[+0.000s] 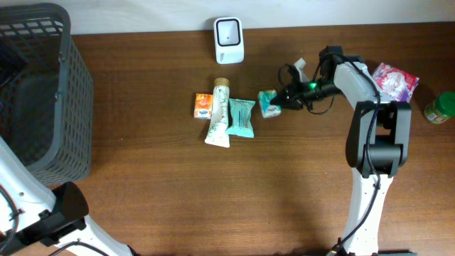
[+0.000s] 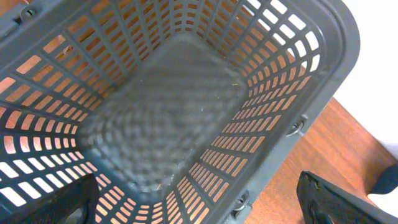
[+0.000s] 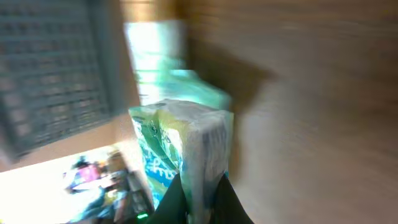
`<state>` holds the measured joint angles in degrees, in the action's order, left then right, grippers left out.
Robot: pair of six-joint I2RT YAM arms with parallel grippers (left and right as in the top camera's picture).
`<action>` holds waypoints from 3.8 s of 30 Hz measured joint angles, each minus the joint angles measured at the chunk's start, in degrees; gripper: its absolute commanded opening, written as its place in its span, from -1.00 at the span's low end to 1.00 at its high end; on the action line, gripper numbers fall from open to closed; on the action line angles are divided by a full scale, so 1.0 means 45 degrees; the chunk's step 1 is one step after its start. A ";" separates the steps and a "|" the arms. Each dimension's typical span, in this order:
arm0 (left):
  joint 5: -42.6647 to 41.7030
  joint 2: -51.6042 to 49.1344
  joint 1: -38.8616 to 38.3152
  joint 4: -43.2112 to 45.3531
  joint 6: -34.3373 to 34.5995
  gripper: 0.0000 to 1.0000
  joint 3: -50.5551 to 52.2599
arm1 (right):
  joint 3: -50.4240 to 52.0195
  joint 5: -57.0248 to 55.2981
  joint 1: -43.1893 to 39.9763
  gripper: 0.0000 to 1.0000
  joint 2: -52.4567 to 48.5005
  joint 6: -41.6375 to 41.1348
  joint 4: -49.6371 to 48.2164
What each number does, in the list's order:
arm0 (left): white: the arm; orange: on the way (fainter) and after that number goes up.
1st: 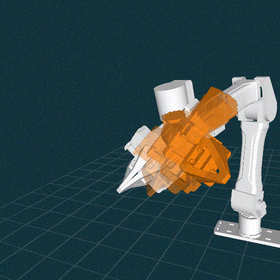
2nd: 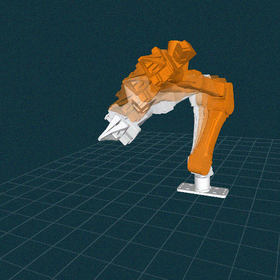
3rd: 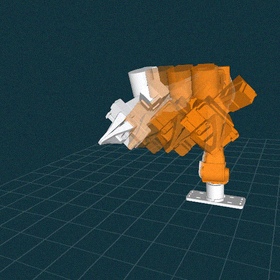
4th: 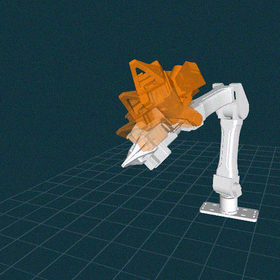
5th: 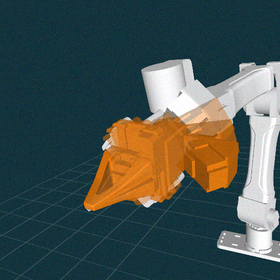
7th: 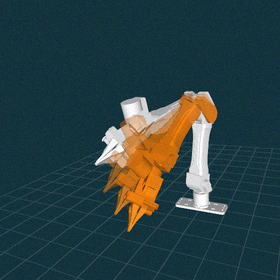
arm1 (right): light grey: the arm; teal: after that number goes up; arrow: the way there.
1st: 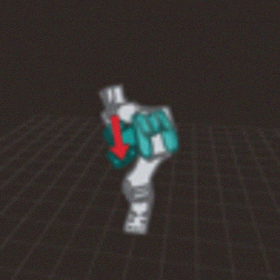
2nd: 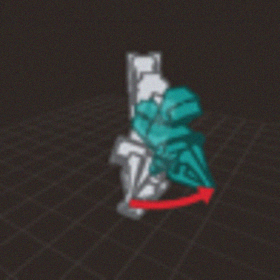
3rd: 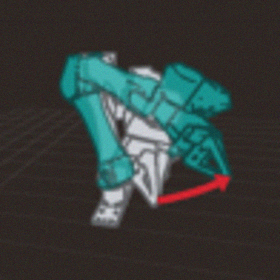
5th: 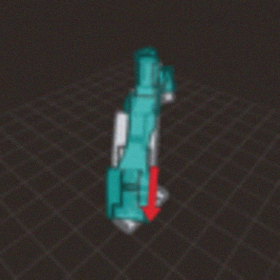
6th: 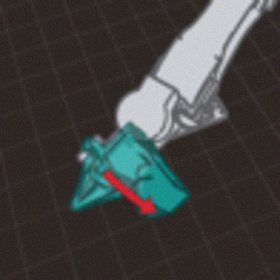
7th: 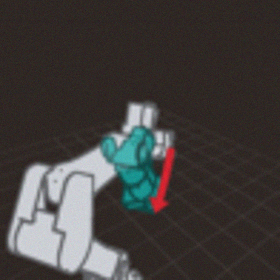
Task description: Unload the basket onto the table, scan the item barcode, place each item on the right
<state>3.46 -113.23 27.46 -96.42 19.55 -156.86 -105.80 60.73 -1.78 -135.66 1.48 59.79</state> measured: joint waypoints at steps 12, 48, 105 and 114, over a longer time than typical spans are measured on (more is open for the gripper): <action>0.0000 0.0000 0.0000 0.0000 0.0005 0.98 0.0000 | -0.0923 0.3099 0.0015 -0.92 -0.0083 0.0593 -0.0432; 0.0000 0.0000 0.0000 0.0000 0.0005 0.98 0.0000 | -0.2380 -1.0540 0.1039 -0.49 -0.0136 0.0015 0.3288; -0.0005 0.0000 0.0000 -0.0005 0.0005 0.98 0.0000 | -0.4673 -1.4173 0.4590 -0.92 -0.0641 0.3769 -0.9471; 0.0000 0.0000 0.0000 0.0000 0.0005 0.98 0.0000 | -0.4609 -1.2235 0.2098 0.04 -0.1491 -0.3949 -0.7499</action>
<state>3.46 -113.23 27.46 -96.42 19.57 -156.86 -126.54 5.67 7.66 -142.37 -16.29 26.04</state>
